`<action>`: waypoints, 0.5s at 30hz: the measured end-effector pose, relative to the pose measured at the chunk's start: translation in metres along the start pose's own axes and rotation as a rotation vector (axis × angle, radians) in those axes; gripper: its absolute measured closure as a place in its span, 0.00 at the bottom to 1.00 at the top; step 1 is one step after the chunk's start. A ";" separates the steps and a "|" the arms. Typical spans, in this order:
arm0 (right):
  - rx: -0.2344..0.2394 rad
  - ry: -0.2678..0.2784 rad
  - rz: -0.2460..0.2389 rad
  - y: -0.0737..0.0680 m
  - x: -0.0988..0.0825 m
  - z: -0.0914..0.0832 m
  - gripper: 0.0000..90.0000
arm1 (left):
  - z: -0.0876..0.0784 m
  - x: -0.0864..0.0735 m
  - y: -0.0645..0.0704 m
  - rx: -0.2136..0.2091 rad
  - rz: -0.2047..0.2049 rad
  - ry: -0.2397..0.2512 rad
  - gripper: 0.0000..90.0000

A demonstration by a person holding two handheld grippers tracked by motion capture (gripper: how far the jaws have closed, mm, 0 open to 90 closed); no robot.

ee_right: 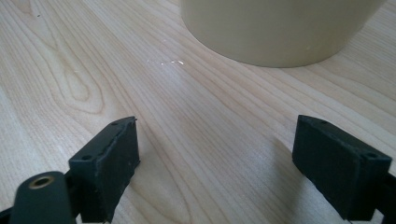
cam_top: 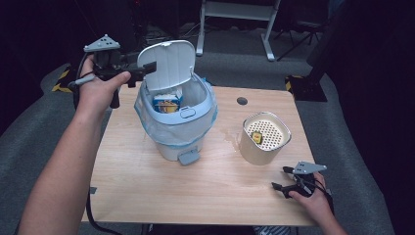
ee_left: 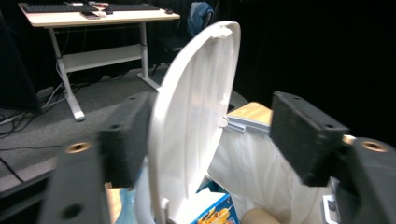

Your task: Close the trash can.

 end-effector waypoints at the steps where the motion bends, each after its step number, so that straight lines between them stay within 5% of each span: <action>1: 0.000 0.000 0.000 0.000 0.000 0.000 0.16 | -0.001 -0.001 0.002 0.002 0.014 -0.003 0.31; 11: -0.001 0.000 -0.001 0.000 0.000 0.000 0.16 | -0.022 -0.012 0.029 -0.056 0.018 -0.041 0.34; 15: 0.000 0.000 -0.001 0.000 0.000 0.000 0.16 | -0.031 -0.027 0.050 -0.101 0.045 -0.077 0.45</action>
Point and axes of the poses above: each handheld gripper's, and its own axes: z roughly forward along the jaws, x roughly out of its top, y roughly to its right, the point moved 10 cm from there along z, roughly forward along the jaws, and after that the axes turned 15 degrees about x, right-handed, at the moved point
